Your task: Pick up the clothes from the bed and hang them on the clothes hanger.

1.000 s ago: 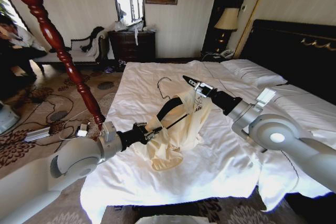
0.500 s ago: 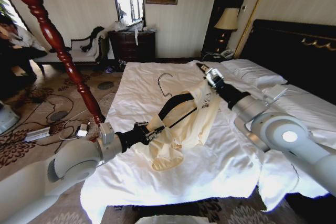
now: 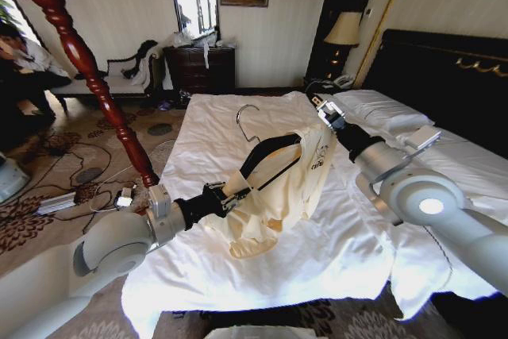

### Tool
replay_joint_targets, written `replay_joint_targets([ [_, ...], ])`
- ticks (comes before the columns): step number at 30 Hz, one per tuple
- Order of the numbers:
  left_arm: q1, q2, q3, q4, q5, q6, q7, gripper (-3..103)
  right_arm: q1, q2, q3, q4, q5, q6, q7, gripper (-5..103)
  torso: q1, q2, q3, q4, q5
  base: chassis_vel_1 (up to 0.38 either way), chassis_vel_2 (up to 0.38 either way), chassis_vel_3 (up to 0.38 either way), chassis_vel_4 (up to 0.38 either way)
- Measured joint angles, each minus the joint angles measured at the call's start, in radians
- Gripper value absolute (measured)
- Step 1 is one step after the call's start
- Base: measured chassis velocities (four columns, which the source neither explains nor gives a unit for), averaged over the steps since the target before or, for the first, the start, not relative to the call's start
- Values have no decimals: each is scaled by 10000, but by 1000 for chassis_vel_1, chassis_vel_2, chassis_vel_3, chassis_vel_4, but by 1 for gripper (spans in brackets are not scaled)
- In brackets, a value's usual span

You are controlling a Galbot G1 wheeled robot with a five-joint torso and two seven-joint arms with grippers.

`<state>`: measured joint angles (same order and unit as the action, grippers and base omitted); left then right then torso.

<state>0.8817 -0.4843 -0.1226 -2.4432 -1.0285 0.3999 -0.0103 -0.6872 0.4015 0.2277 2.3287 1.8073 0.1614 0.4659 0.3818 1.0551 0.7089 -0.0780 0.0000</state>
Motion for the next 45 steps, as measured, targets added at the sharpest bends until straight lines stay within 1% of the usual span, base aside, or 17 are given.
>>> replay_joint_targets([
  [6,-5,-177,46,180,108,-45,4,20,250,-95,48,-89,-156,213,-848,100,0,0,-1,1,-1,0,0,0,0],
  [10,-89,-392,46,493,143,-71,-109,20,651,11,249,-391,-80,810,-1541,100,0,0,0,2,-1,0,0,0,0],
  [15,-259,-642,-21,840,179,-48,-453,20,680,-19,685,-705,-300,980,-1798,100,0,0,0,2,-2,0,0,0,0],
  [17,-623,-715,-284,1231,-11,109,-898,20,497,-132,1076,-1006,-1391,925,-1809,100,0,0,0,-3,-3,0,0,0,0],
  [18,-623,-715,-284,1231,-11,109,-898,20,497,-132,1076,-1006,-1391,925,-1809,100,0,0,0,-3,-3,0,0,0,0],
  [19,-867,-595,-666,1632,-281,339,-1253,20,286,-174,1243,-1244,-2629,853,-1829,100,1,0,0,-7,-4,0,0,0,0],
  [21,-1131,-349,-1099,2140,-555,644,-1522,20,44,-137,1337,-1337,-3525,836,-1921,100,1,0,0,0,1,0,0,0,0],
  [23,-1956,45,-1365,3153,-1160,1197,-1809,20,-331,46,1432,-1243,-4066,809,-1938,100,1,0,0,5,-5,0,0,0,0],
  [25,-2383,172,-1363,3585,-1385,1373,-1852,20,-416,116,1443,-1202,-4159,806,-1938,100,1,0,0,3,-6,0,0,0,0],
  [28,-3707,397,-1110,4663,-2156,1794,-1869,20,-609,363,1477,-1163,-4374,794,-1929,100,1,0,1,1,-1,0,0,0,0],
  [29,-3707,397,-1110,4663,-2156,1794,-1869,20,-609,363,1477,-1163,-4374,794,-1929,100,1,0,1,1,-1,0,0,0,0],
  [32,-5328,461,-799,5921,-3035,2343,-1684,20,-914,543,1669,-1145,-4565,766,-1932,100,2,0,1,-1,-2,0,0,0,0],
  [34,-5553,456,-749,6128,-3105,2445,-1600,20,-985,563,1717,-1145,-4613,764,-1937,100,1,0,0,0,-2,0,0,0,0],
  [38,-6891,146,-419,7614,-3243,3256,-1377,20,-1611,656,2120,-1156,-5158,761,-2099,100,0,0,1,2,-4,0,0,0,0],
  [42,-8193,-260,-30,8750,-3324,3418,-1380,20,-2393,761,2703,-1054,-5662,761,-2309,100,2,0,2,0,-4,0,0,0,0],
  [44,-8446,-304,60,8906,-3327,3419,-1367,20,-2533,782,2819,-1033,-5761,763,-2370,100,2,0,2,-1,-3,0,0,0,0],
  [45,-9073,-408,346,9251,-3326,3419,-1288,20,-2945,848,3151,-988,-6020,814,-2591,100,1,0,0,0,0,0,0,0,0],
])
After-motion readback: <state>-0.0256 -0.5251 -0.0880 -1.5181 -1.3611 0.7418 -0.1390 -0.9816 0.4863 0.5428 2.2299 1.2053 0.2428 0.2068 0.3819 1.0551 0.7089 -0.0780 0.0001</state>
